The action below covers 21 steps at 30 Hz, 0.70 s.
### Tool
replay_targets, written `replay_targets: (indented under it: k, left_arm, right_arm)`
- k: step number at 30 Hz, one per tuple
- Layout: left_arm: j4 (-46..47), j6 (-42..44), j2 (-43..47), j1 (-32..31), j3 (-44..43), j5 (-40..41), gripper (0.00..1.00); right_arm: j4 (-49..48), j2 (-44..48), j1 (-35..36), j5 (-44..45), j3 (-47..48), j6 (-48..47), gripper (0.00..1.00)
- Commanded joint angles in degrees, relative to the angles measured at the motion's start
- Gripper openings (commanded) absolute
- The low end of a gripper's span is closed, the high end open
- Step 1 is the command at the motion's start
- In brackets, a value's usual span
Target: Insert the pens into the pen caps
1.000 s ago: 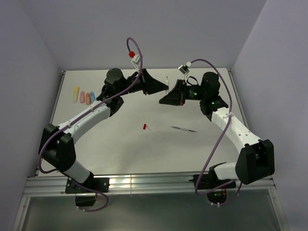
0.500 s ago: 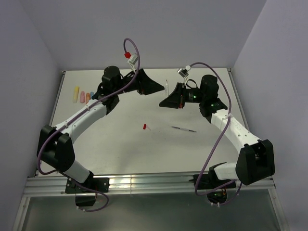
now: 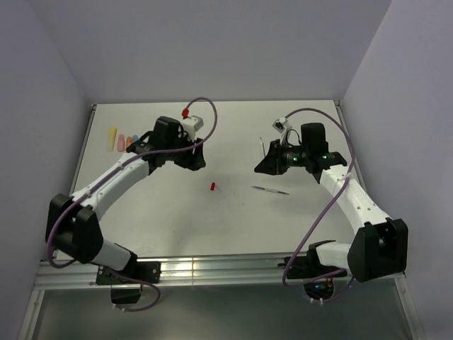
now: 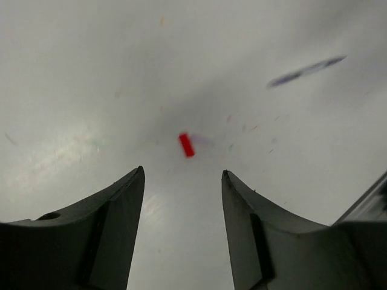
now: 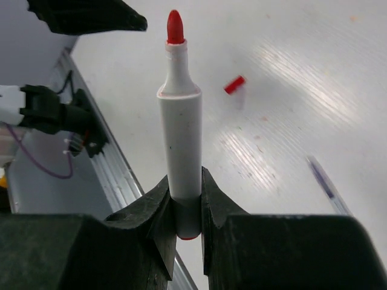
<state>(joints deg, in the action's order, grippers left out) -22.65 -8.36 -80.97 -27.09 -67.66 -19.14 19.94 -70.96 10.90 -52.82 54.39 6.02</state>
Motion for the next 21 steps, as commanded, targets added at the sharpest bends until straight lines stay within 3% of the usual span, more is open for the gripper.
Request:
replay_targets:
  k: [1,6,13,21]
  left_arm:
    - [-10.38,3.45,-6.80,-2.96,-0.01,10.68,0.57]
    - [-13.03,-0.16,-15.61,-8.06,-4.14,11.66,0.43]
    - [-14.35,-2.27,-25.80,-10.44,-10.03,15.88,0.36]
    - [-14.87,-2.45,-29.77,-12.46,-12.23,16.32,0.35]
  right_arm:
    - [9.32,2.49,-2.02,6.05,3.09,-8.56,0.00]
    - [11.52,4.16,-3.34,6.50,3.18,-9.36,0.00]
    - [14.86,3.37,-3.42,6.67,4.93,-10.94,0.00]
    - [15.39,2.40,-3.51,6.15,5.29,-11.47,0.00]
